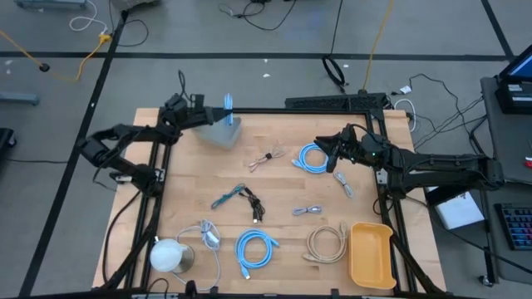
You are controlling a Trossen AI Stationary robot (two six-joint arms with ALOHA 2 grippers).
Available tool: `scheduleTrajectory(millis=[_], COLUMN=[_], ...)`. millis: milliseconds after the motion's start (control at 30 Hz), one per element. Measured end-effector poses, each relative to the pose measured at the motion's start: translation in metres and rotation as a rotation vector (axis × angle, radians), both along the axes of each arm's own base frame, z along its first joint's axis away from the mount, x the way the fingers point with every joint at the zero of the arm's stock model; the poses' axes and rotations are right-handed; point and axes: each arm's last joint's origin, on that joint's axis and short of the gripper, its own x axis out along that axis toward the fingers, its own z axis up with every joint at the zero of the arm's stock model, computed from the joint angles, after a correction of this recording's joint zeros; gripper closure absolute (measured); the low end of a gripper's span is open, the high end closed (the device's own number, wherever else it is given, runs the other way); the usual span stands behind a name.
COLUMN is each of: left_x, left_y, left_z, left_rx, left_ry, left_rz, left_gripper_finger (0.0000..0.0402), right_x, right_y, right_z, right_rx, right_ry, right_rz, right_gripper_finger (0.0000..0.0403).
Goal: Pick & Place USB Port
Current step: Put the top left blue HDMI cable into the gray bin
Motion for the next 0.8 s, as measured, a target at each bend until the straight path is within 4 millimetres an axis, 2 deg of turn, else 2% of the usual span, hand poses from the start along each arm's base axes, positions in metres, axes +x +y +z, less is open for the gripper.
scheduleTrajectory(millis=[300,500,800], left_x=[0.012,0.004,-0.006], left_y=[0.011,0.011,0.014], left_z=[0.018,0.014,0.012], left_rx=[0.017,-0.032,-0.038], left_ry=[0.056,0.069,0.088], left_rz=[-0.175,-0.331,-0.343], left_gripper_finger=[0.0352,0.0352,0.0352], right_x=[0.000,0.000,0.000], right_y=[0.000,0.000,0.000], right_z=[0.000,0.000,0.000], right_rx=[0.000,0.000,-0.003], right_ry=[0.000,0.000,0.002], right_rz=[0.000,0.000,-0.001], right_gripper_finger=[0.0342,0.0342,0.0342])
